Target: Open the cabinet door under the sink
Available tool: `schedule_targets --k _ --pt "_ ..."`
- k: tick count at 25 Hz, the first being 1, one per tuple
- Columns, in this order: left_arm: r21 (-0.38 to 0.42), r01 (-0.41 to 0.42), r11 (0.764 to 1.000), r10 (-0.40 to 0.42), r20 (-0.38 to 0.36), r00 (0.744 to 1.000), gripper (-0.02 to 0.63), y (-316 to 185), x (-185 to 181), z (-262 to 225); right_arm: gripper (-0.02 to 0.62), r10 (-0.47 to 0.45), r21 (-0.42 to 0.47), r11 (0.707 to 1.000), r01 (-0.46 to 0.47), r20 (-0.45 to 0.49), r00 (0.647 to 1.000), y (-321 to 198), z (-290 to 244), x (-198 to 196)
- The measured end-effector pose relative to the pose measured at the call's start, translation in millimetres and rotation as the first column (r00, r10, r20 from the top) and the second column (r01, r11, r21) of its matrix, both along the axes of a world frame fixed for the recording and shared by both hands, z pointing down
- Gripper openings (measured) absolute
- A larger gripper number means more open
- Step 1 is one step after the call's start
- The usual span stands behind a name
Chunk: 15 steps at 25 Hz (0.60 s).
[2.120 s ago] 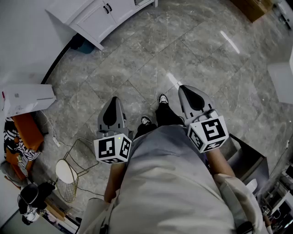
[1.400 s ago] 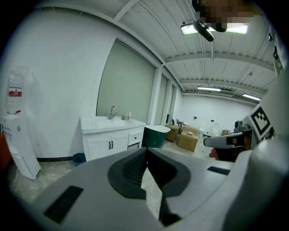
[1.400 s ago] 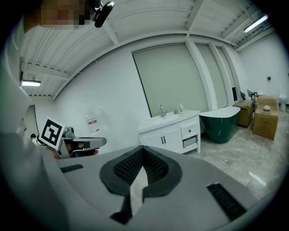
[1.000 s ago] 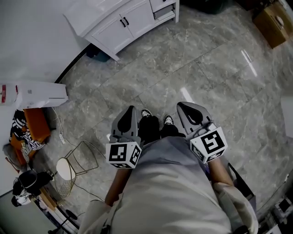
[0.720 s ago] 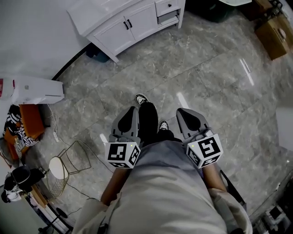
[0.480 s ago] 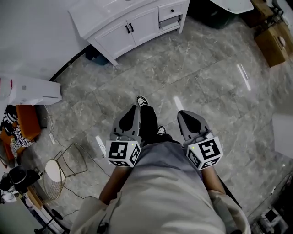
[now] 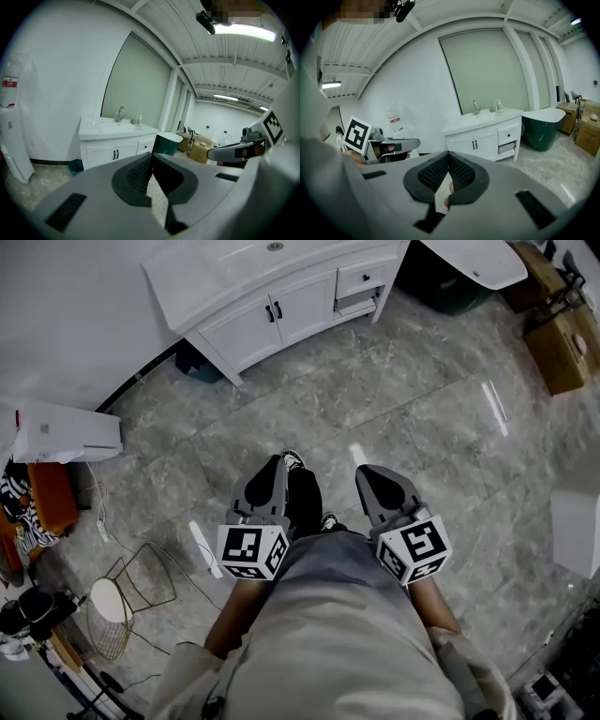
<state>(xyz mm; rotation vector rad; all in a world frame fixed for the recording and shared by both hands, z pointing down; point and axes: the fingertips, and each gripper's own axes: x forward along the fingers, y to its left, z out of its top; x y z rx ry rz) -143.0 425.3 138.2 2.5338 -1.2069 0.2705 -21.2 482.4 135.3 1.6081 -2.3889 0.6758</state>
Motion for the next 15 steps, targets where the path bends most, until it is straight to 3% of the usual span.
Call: schedule_targets --k 15 --pt "-0.018 -0.022 1.0 0.022 -0.024 0.999 0.0 -137.3 -23.3 -8.2 0.012 -0.015 -0.016 1.0 0.014 -0.039 0.999 -147.5 -12.1 -22.4"
